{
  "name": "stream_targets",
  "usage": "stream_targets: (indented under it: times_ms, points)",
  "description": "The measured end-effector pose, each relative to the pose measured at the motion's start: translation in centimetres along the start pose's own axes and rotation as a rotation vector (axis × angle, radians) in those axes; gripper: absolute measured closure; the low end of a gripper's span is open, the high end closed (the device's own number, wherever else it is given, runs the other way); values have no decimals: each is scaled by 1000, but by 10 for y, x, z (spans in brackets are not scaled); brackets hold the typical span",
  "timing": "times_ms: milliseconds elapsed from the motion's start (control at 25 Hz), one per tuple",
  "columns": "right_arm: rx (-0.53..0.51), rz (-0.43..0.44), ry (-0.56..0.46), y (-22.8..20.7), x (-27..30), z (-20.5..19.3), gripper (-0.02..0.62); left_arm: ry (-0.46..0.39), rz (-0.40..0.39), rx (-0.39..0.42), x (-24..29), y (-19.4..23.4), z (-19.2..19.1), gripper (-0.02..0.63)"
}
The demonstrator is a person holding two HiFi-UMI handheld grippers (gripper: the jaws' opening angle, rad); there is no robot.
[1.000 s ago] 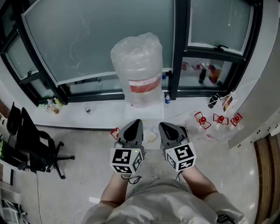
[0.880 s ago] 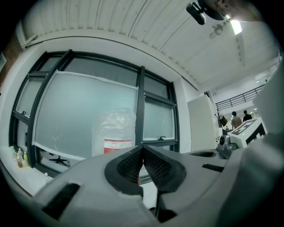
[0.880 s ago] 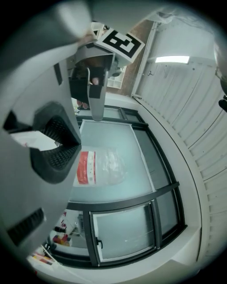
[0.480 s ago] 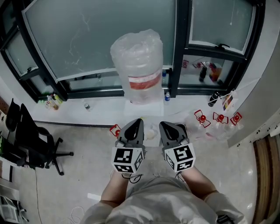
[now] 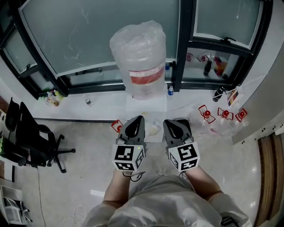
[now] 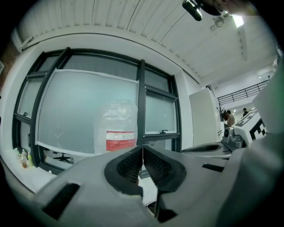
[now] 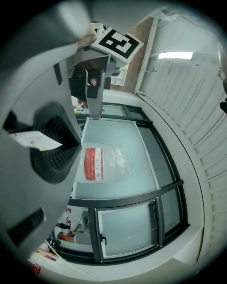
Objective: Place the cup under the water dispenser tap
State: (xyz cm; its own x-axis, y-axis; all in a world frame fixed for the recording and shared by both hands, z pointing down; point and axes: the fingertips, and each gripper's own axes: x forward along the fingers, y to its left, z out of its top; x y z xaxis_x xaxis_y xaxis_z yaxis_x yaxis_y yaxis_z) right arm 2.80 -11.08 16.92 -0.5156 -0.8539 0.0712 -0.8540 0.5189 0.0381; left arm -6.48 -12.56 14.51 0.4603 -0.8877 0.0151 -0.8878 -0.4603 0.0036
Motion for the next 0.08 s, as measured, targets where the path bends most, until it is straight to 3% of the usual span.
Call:
stream_targets:
  times_ms: [80]
  points:
    - [1,0,7,-2,1,-3,568,1,3,-4,2,1,-1,586]
